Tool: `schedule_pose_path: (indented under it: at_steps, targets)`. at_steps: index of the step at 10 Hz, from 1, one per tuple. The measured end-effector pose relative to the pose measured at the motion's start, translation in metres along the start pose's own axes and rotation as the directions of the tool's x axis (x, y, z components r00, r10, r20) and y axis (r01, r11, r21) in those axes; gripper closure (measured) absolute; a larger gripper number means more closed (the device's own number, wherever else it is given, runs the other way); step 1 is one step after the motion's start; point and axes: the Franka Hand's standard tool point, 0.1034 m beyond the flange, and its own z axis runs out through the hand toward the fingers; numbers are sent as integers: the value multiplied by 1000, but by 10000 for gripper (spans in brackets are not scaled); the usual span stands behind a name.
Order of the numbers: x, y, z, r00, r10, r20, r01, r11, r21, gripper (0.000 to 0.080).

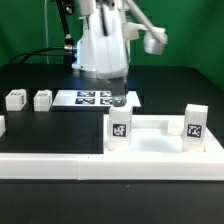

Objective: Assemble square table

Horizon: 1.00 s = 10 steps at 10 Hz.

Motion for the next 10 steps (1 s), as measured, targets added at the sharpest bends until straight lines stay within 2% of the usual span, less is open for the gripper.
schedule_pose_path:
  at_steps: [3, 4, 5, 6, 7, 8, 10]
  targets:
    - [1, 1, 1, 978, -210, -3, 210, 978, -4, 151]
    - [0, -1, -1, 921, -389, -5, 389, 921, 0, 151]
    - [-2, -4, -9, 818, -576, -7, 576, 817, 16, 151]
    - [-5, -10, -18, 736, -677, -21, 677, 735, 40, 151]
    - [-9, -7, -22, 579, -815, -25, 815, 578, 44, 151]
    - [-14, -5, -25, 520, -854, -26, 854, 519, 44, 151]
    - [-9, -5, -24, 420, -907, -30, 907, 419, 34, 151]
